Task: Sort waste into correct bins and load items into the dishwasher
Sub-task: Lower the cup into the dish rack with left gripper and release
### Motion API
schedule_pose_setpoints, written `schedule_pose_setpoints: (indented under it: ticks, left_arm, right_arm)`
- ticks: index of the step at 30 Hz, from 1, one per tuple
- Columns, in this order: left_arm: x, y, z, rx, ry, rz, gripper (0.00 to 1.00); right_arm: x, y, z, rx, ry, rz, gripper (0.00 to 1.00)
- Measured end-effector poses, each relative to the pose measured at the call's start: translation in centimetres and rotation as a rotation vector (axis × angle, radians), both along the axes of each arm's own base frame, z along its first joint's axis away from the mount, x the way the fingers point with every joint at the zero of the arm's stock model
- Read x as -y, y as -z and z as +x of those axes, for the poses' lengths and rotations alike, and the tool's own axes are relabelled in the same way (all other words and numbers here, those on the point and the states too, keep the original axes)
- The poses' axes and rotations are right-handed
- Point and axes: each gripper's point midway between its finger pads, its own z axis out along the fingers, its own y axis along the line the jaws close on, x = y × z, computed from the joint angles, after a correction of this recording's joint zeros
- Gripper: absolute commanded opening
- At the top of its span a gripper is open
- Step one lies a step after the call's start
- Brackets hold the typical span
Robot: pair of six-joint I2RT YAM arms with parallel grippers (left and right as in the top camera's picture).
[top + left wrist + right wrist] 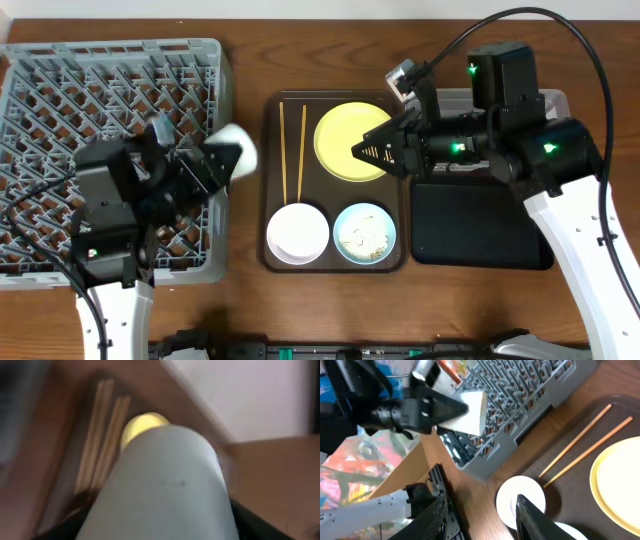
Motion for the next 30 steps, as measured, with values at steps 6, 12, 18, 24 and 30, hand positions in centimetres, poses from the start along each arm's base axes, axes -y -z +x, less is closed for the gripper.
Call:
schedule_pose_setpoints:
  ticks: [6, 12, 18, 24, 30]
  left_arm:
    - [-4.2, 5.2, -4.3, -0.256, -0.119, 0.271, 0.39]
    - [-8.7, 7.6, -9.0, -0.471, -0.225, 0.535, 0.39]
    - [-11.1, 7.9, -9.2, -0.516, -0.275, 0.665, 0.39]
    - [-11.7, 9.7, -8.0, -0.581, -0.255, 0.685, 0.53]
    - [-10.5, 11.4, -6.8, -0.610, -0.200, 0.615, 0.70]
  right_arm:
    - [0.0, 0.1, -0.1, -0.010, 0.000, -0.004, 0.42]
    - [0.1, 0.2, -0.2, -0.013, 0.000, -0.005, 0.42]
    - [0.1, 0.3, -0.3, -0.019, 0.000, -0.007, 0.43]
    - [0.2, 0.6, -0.6, -0.043, -0.001, -0.017, 0.43]
    - [0.3, 0.7, -0.7, -0.038, -0.007, -0.021, 0.42]
